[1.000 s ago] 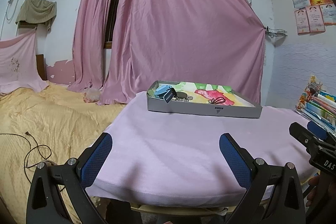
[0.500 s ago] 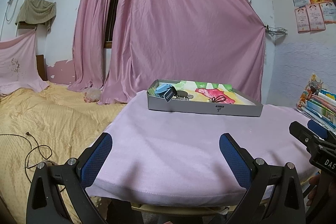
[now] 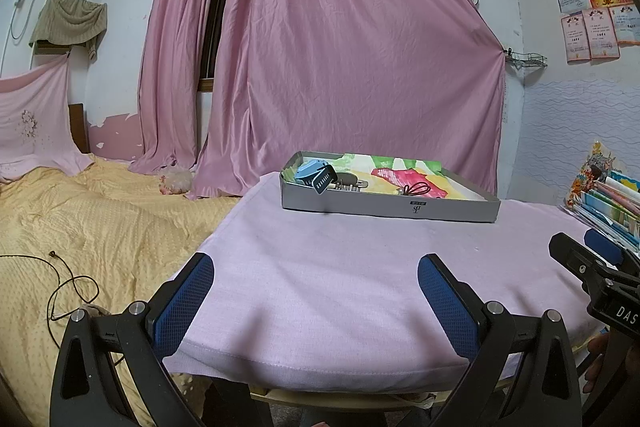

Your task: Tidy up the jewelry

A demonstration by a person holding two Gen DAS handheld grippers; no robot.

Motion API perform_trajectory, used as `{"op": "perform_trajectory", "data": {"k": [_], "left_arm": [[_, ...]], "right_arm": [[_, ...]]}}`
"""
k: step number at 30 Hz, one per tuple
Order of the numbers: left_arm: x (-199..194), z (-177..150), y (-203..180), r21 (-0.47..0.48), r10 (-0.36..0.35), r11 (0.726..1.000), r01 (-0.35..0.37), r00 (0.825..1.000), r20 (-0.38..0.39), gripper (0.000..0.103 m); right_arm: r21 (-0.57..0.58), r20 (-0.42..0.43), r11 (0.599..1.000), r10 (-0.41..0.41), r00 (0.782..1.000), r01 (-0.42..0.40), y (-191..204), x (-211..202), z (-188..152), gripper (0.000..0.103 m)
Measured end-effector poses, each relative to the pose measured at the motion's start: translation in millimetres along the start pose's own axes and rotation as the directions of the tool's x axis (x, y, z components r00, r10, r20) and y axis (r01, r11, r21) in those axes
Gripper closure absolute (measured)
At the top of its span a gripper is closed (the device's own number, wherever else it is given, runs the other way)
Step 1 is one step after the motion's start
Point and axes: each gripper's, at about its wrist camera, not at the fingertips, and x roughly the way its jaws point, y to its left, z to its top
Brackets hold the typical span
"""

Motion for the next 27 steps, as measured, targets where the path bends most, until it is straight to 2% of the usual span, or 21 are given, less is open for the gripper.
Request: {"op": "perform_trajectory", "data": {"k": [27], "left_arm": [[-0.3,0.1,0.1,-0.001,0.001,1.000,-0.001,1.000,0.000,0.001]], "right_arm": [[-0.001,0.002,1.000,0.002,1.000,-0.002,0.8,-0.1,0.4,0.002]]}}
